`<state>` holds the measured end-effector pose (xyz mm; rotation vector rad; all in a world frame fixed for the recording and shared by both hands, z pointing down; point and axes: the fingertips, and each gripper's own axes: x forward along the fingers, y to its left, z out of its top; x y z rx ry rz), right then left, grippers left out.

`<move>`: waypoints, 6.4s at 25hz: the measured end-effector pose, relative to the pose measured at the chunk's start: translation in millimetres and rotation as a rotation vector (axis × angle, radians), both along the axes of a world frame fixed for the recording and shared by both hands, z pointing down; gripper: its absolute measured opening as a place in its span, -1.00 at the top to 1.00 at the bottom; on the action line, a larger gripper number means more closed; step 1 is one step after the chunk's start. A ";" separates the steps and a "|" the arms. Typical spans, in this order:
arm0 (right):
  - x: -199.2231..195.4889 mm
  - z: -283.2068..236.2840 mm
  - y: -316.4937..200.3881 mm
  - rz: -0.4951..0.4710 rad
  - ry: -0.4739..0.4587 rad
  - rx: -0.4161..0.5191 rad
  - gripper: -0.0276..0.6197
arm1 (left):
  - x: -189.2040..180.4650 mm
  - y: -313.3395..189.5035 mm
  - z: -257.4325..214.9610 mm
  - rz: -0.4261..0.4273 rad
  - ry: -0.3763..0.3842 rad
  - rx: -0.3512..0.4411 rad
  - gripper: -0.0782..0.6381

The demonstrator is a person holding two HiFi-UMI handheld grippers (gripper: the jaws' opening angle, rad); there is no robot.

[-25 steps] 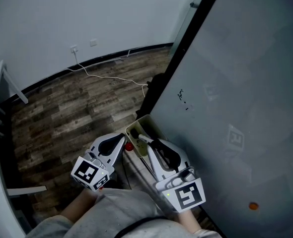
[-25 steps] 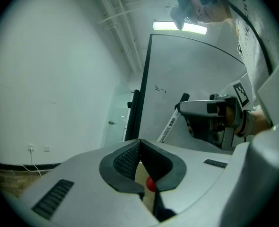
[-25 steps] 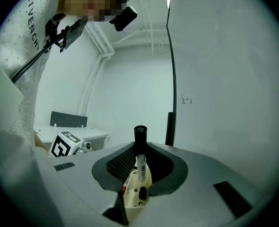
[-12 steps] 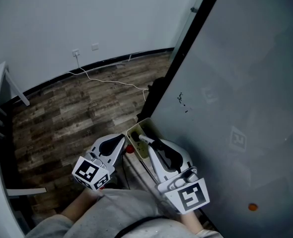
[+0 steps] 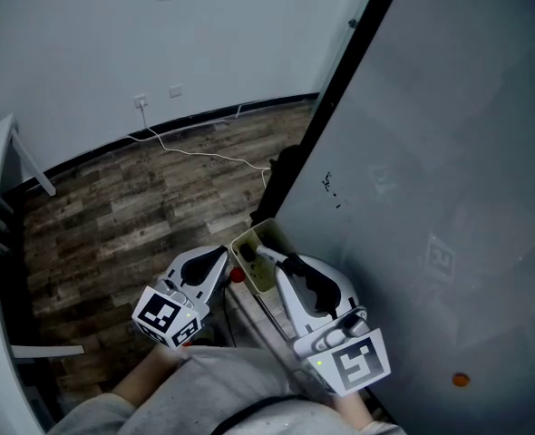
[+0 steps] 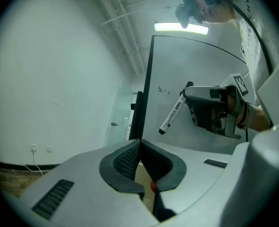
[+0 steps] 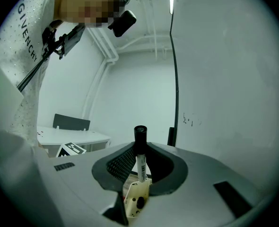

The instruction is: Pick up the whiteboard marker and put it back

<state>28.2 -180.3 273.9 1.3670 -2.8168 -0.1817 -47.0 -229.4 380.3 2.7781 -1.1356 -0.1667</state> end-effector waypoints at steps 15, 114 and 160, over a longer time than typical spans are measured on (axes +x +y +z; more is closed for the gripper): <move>0.7 -0.1 2.0 0.001 0.020 0.010 0.67 | -2.9 -1.6 -6.5 -0.013 -0.004 0.029 0.74; -17.4 139.0 -0.2 0.035 0.348 -0.156 0.67 | -0.4 33.0 69.4 -0.030 -0.037 -0.164 0.74; -4.9 139.1 34.8 -0.009 0.311 -0.162 0.55 | 10.2 69.2 64.4 -0.070 -0.041 -0.164 0.74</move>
